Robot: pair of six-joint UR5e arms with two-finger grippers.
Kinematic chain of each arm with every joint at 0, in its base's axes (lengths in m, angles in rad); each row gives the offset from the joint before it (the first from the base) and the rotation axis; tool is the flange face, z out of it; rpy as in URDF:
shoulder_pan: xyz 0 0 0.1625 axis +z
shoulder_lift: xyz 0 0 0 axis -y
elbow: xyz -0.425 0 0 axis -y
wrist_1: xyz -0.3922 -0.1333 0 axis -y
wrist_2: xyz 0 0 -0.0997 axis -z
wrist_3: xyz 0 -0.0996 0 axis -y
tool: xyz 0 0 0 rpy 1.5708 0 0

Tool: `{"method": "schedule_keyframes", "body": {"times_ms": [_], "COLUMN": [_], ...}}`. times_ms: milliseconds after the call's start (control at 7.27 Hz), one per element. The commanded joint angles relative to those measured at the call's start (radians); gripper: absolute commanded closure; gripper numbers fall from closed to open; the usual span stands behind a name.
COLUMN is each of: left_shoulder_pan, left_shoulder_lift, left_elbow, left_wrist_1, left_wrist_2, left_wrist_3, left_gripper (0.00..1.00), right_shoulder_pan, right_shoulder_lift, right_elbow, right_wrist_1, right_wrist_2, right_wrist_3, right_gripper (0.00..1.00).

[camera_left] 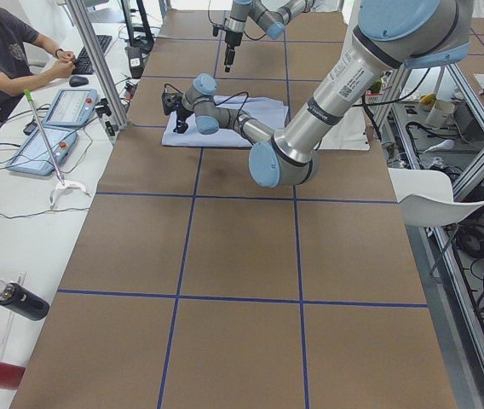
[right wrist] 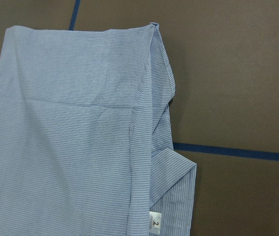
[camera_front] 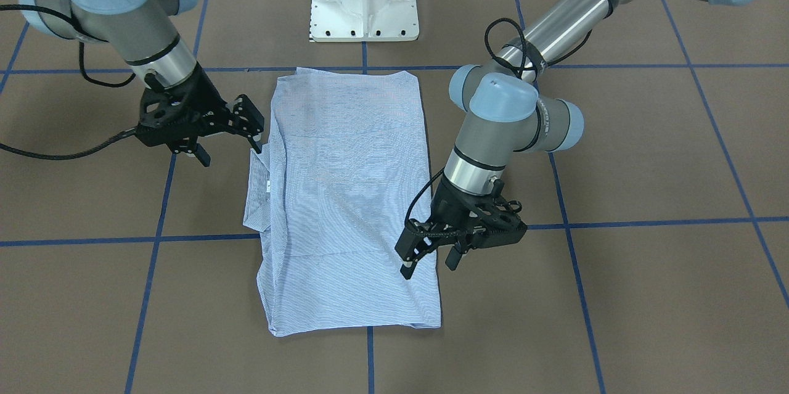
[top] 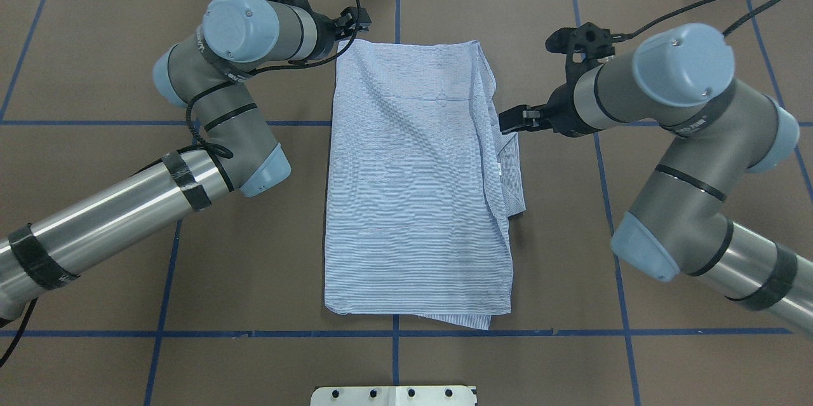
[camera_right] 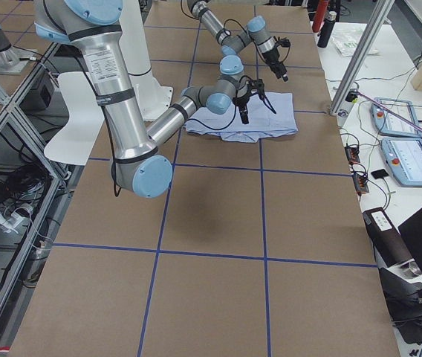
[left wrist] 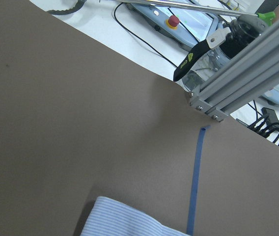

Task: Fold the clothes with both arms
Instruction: 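Lower the right gripper onto the shirt's side edge while the left holds the far end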

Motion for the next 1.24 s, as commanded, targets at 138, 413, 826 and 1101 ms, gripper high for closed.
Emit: {"method": "schedule_keyframes", "body": {"times_ms": [138,413,826,1101], "left_shoulder_pan": [0.004,0.006,0.007,0.007], "left_shoulder_lift": [0.042,0.058,0.062,0.062], "left_elbow": [-0.334,-0.479,-0.49,-0.489], "left_wrist_1": [0.257,0.368,0.37,0.37], "left_wrist_2": [-0.026,-0.081,-0.084,-0.084], "left_wrist_3": [0.003,0.001,0.001,0.001], "left_gripper": [0.0,0.0,0.0,0.0], "right_shoulder_pan": [-0.085,-0.128,-0.153,-0.15], "right_shoulder_lift": [0.047,0.093,0.119,0.108], "right_elbow": [-0.141,-0.207,-0.252,-0.251], "right_wrist_1": [-0.015,-0.015,-0.023,-0.024], "right_wrist_2": [-0.085,-0.128,-0.145,-0.145], "right_wrist_3": [-0.006,-0.006,-0.007,-0.024], "right_gripper": [0.0,0.0,0.0,0.0]}}
